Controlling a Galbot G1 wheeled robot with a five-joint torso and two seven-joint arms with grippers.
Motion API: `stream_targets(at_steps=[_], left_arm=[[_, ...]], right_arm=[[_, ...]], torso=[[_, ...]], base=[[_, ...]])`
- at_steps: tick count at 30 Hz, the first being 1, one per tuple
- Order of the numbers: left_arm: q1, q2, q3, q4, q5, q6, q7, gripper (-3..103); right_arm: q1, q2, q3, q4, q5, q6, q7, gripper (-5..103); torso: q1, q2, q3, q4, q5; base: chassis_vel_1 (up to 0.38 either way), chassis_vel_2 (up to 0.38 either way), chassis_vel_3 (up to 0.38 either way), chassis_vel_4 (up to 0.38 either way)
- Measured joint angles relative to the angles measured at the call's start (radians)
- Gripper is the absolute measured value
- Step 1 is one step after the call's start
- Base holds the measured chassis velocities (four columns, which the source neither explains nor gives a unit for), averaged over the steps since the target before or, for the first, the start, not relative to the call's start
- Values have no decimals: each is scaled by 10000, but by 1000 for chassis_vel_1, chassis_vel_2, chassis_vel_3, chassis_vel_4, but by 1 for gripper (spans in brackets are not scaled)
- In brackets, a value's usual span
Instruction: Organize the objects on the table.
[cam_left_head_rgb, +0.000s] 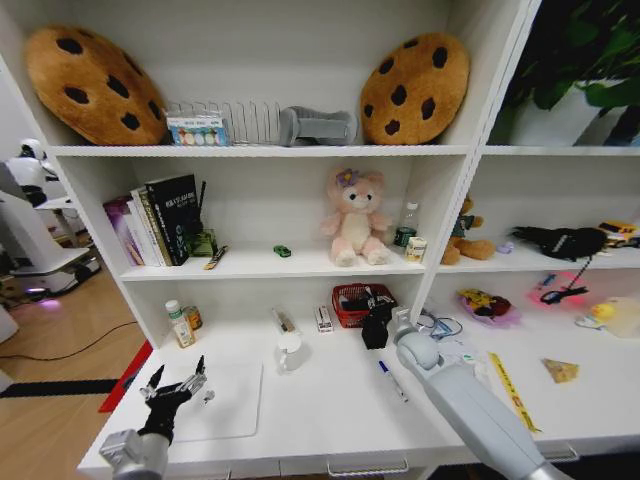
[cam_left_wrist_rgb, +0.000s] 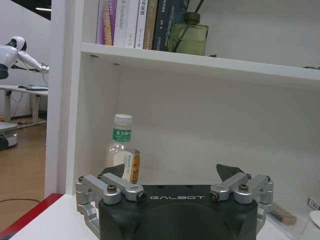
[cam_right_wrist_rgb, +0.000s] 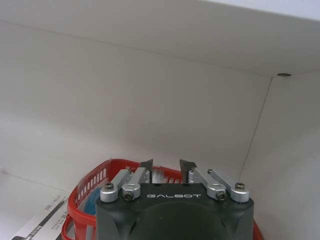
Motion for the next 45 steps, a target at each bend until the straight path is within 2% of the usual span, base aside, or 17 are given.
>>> stream_targets(at_steps=[1,2,5,6,8,10,11,12,14,16,18,21,25,28,35,41,45], left_arm=[[-46,44,-12,6,-38,2,-21,100],[-46,44,-12,6,-38,2,-21,100],[-164,134,-20,40,-104,38,-75,100],[-164,134,-20,40,-104,38,-75,100],[-195,125,27,46,-112,55,-93,100],[-195,107,45,46,-110,56,-98,100],[-195,69,73,46,-100,57,-97,100],[-195,69,73,46,-100,57,-97,100],[-187,13,97,46,-75,57,-98,100],[-184,-7,101,41,-62,56,-97,100],[-163,-50,107,12,-29,48,-94,100],[-94,-124,110,-19,95,-17,-67,100],[-27,-180,110,-55,140,-58,-50,100],[-20,-200,100,-119,153,-77,-47,100],[-20,-217,95,-151,152,-88,-54,100],[-30,-242,131,-107,200,-148,-66,100],[-26,-246,151,-139,209,-151,-73,100]], right_arm=[[-47,-10,28,37,-1,0,0,33],[-47,-10,28,37,-1,0,0,33],[-265,-71,132,261,14,0,5,50],[-265,-71,132,261,14,0,5,50],[-543,-195,243,713,41,-23,35,61],[-651,-250,284,921,53,-49,50,61],[-896,-382,383,1424,124,-145,130,72],[-896,-382,383,1424,124,-145,130,72],[-1337,-587,550,2327,302,-331,293,83],[-1565,-694,636,2730,363,-419,347,83],[-2079,-879,809,3491,421,-665,509,93],[-3058,-1098,1155,4460,403,-836,614,99],[-4123,-1176,1616,5134,410,-914,618,100],[-5729,-1107,2377,5778,226,-919,521,100],[-7337,-767,3289,6032,216,-1162,518,100],[-7826,-674,3640,5646,470,-1501,571,100],[-7415,-645,3500,4939,962,-1725,576,100]], torso=[[0,1,0,-1,0],[0,1,0,-1,0],[0,0,0,-1,0],[0,0,0,-1,0],[0,0,0,-1,0],[0,0,0,0,0],[0,0,0,0,0],[0,0,0,0,0],[0,1,-1,-2,0],[-1,1,-1,0,-2],[-1,1,-1,3,0],[0,1,-2,1,-1],[-1,1,-2,-1,0],[-2,2,-2,-3,0],[-1,2,-2,-1,-1],[-2,2,-2,-1,-1],[-2,2,-1,-1,0]], base=[[0,0,0,0],[0,0,0,0],[0,0,0,0],[0,0,0,0],[0,0,0,0],[0,0,0,0],[0,0,0,0],[0,0,0,0],[0,0,0,0],[0,0,0,0],[0,0,0,0],[0,0,0,0],[0,0,0,0],[0,0,0,0],[0,0,0,0],[0,0,0,0],[0,0,0,0]])
